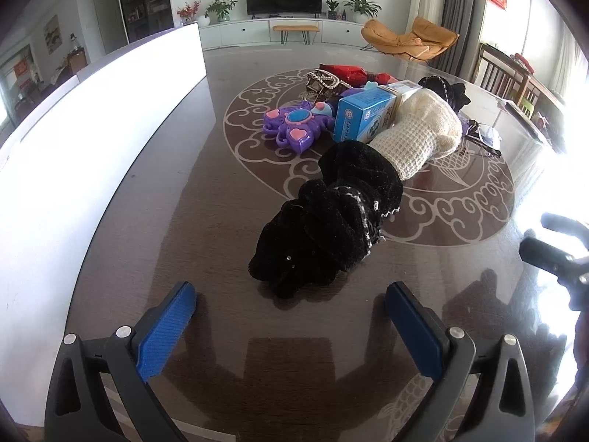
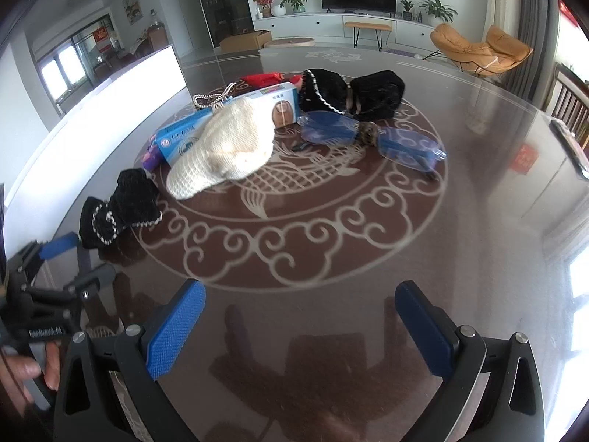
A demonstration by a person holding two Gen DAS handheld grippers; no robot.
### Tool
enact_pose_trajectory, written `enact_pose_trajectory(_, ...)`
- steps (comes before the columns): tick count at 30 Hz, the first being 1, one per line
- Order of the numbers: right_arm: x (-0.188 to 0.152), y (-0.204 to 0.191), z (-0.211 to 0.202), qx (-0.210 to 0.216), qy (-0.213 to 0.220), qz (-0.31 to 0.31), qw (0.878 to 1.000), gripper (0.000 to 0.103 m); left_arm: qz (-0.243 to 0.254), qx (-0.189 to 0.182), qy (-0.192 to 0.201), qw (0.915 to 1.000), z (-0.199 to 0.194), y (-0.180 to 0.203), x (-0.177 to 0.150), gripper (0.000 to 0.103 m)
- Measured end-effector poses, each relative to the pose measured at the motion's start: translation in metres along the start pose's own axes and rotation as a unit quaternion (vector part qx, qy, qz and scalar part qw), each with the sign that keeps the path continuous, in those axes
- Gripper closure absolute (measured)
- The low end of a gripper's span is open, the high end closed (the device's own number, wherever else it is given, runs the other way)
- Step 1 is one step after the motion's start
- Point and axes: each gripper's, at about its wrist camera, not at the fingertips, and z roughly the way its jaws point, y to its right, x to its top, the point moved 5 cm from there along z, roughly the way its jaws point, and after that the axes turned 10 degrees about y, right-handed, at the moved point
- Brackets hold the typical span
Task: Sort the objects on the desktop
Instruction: 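Close the left tool on the black fuzzy item while the right tool grasps the white knit hat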
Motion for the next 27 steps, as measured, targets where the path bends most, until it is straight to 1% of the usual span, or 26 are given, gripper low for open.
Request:
enact_pose_trajectory(2, -0.010, 0.006, -0.007, -0.003, 0.000, -0.004, 1.000, 0.000, -0.010, -0.009, 0.015, 0.9998, -0.005, -0.006, 0.012, 0.000)
enact_pose_trajectory(4, -0.020, 0.016, -0.011, -0.004, 0.001, 0.001, 1.000, 0.000, -0.020, -0.034, 0.022, 0.9990, -0.006, -0.009, 0.026, 0.000)
enact_pose_trajectory(6, -0.028, 0.018, -0.018, -0.009, 0.021, -0.004, 1.000, 0.000, -0.022, -0.069, -0.003, 0.9974, 0.003, -0.006, 0.034, 0.000)
enact_pose_trajectory(7, -0.028, 0.017, -0.018, -0.015, 0.024, -0.004, 1.000, 0.000, -0.014, -0.080, -0.018, 0.9965, 0.010, -0.001, 0.035, 0.000)
enact_pose_trajectory(8, -0.028, 0.015, -0.015, -0.025, 0.022, -0.008, 0.999, 0.000, -0.001, -0.079, -0.027, 0.9965, 0.016, 0.004, 0.035, 0.000)
enact_pose_trajectory(9, -0.034, 0.013, -0.020, -0.036, 0.017, -0.018, 0.999, 0.000, 0.015, -0.066, -0.027, 0.9973, 0.020, 0.007, 0.035, 0.006)
enact_pose_trajectory(10, -0.034, 0.011, -0.018, -0.046, 0.012, -0.028, 0.998, 0.000, 0.032, -0.048, -0.020, 0.9981, 0.022, 0.009, 0.034, 0.018)
enact_pose_trajectory(11, -0.033, 0.010, -0.018, -0.039, 0.013, -0.029, 0.999, 0.000, 0.044, -0.035, -0.017, 0.9983, 0.023, 0.010, 0.033, 0.035)
enact_pose_trajectory(12, -0.033, 0.009, -0.019, -0.037, 0.013, -0.031, 0.999, 0.000, 0.043, -0.032, -0.006, 0.9986, 0.020, 0.009, 0.033, 0.045)
enact_pose_trajectory(13, -0.033, 0.009, -0.020, -0.038, 0.011, -0.035, 0.999, 0.000, 0.034, -0.032, -0.002, 0.9989, 0.018, 0.006, 0.033, 0.064)
enact_pose_trajectory(15, -0.029, 0.007, -0.016, -0.022, 0.005, -0.032, 0.999, 0.000, 0.012, -0.029, 0.001, 0.9995, 0.013, -0.003, 0.030, 0.065)
enact_pose_trajectory(17, -0.014, 0.003, -0.010, -0.009, 0.010, -0.022, 1.000, 0.000, 0.003, 0.000, 0.008, 1.0000, 0.007, -0.013, 0.021, 0.065)
enact_pose_trajectory(18, -0.003, -0.001, -0.007, -0.002, 0.015, -0.015, 1.000, 0.000, 0.000, 0.014, 0.012, 0.9998, 0.003, -0.018, 0.016, 0.065)
enact_pose_trajectory(21, 0.039, -0.022, 0.010, 0.031, 0.036, 0.015, 0.999, 0.000, -0.026, 0.039, 0.017, 0.9988, -0.009, -0.029, 0.003, 0.065)
enact_pose_trajectory(22, 0.052, -0.030, 0.022, 0.040, 0.034, 0.028, 0.998, 0.000, -0.032, 0.043, 0.017, 0.9984, -0.011, -0.031, 0.000, 0.065)
enact_pose_trajectory(24, 0.074, -0.044, 0.051, 0.033, 0.019, 0.047, 0.998, 0.000, -0.037, 0.046, 0.014, 0.9982, -0.016, -0.033, -0.005, 0.065)
enact_pose_trajectory(25, 0.079, -0.049, 0.066, 0.025, 0.009, 0.048, 0.998, 0.007, -0.036, 0.045, 0.013, 0.9983, -0.018, -0.033, -0.007, 0.065)
enact_pose_trajectory(26, 0.082, -0.054, 0.079, 0.012, 0.000, 0.041, 0.999, 0.019, -0.034, 0.043, 0.012, 0.9984, -0.020, -0.033, -0.009, 0.065)
enact_pose_trajectory(27, 0.084, -0.059, 0.088, 0.013, -0.007, 0.029, 0.999, 0.032, -0.032, 0.040, 0.012, 0.9986, -0.023, -0.034, -0.012, 0.065)
